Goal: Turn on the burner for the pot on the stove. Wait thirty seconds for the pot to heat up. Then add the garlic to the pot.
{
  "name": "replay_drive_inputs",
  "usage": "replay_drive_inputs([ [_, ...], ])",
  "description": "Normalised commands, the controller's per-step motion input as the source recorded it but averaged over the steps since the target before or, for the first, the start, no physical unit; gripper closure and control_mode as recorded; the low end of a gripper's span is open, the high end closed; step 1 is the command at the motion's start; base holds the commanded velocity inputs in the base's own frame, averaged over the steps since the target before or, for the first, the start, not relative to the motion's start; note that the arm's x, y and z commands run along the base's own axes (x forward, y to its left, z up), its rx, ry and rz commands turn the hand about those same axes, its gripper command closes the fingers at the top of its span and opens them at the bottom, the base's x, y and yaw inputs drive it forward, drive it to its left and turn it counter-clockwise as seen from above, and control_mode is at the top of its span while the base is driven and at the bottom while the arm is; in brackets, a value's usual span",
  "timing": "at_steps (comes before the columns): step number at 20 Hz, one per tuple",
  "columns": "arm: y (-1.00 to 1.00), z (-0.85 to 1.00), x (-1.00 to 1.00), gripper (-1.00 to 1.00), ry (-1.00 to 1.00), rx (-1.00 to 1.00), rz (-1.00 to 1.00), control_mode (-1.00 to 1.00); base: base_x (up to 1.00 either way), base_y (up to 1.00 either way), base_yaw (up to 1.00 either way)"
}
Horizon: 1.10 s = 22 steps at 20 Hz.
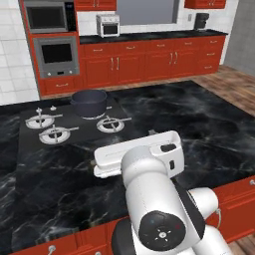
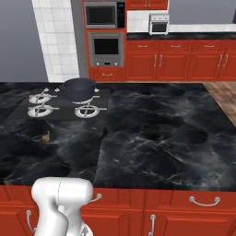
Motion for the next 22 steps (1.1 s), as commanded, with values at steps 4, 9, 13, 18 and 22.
replay_drive_inputs([
  [4,0.0,0.0,0.0,-1.0,0.0,0.0,0.0,1.0,0.73,0.0,0.0],
  [9,0.0,0.0,0.0,-1.0,0.0,0.0,0.0,-1.0,0.26,0.0,0.0],
  [13,0.0,0.12,0.32,-1.0,0.23,0.03,0.0,-1.0,0.0,0.0,0.0],
  [18,0.01,0.18,0.52,-1.0,0.43,0.0,0.0,-1.0,0.0,0.0,0.0],
  [22,0.1,0.17,0.71,-1.0,0.58,0.0,0.0,-1.0,0.0,0.0,0.0],
])
